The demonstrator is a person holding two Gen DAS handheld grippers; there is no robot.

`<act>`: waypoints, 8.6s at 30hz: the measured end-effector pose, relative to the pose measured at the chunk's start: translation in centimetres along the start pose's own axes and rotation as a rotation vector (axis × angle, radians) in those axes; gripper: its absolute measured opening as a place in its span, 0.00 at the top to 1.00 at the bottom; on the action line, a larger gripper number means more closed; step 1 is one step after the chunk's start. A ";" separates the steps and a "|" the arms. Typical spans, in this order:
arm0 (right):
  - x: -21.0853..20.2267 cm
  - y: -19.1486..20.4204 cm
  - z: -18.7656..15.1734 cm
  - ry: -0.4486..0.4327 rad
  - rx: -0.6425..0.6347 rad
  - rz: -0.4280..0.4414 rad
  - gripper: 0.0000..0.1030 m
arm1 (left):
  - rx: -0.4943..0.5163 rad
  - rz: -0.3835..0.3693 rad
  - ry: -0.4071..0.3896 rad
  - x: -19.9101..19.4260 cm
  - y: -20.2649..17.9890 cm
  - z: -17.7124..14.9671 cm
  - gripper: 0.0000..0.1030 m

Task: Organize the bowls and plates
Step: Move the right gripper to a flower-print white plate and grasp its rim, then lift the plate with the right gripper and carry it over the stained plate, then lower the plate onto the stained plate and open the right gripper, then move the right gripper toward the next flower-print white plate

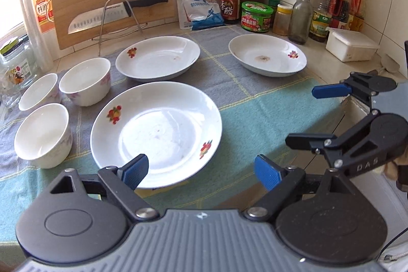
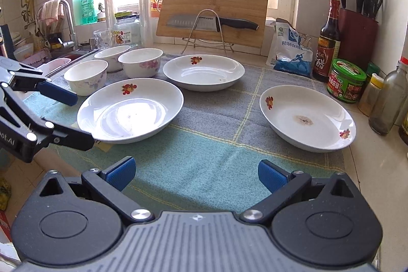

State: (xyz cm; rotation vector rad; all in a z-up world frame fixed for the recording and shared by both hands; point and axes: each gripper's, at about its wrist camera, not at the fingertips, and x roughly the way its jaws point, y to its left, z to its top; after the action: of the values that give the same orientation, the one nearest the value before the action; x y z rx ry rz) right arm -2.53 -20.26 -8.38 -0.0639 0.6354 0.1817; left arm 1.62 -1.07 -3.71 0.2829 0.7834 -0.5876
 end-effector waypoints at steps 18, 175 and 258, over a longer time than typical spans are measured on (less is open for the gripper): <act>8.9 2.6 4.5 0.147 0.116 0.013 0.00 | 0.072 -0.054 0.083 4.6 8.2 -2.9 0.13; 13.4 -26.7 9.8 0.341 0.327 0.415 0.00 | 0.376 -0.366 0.006 19.1 -7.4 13.6 0.05; 12.1 -14.3 12.5 0.167 0.084 0.205 0.00 | -0.148 0.140 -0.022 13.6 1.9 7.4 0.05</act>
State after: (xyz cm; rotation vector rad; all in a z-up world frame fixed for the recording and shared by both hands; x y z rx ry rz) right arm 17.02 -31.04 -5.47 0.0679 0.8157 0.3506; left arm 14.60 -8.16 -8.56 0.1927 0.7754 -0.3985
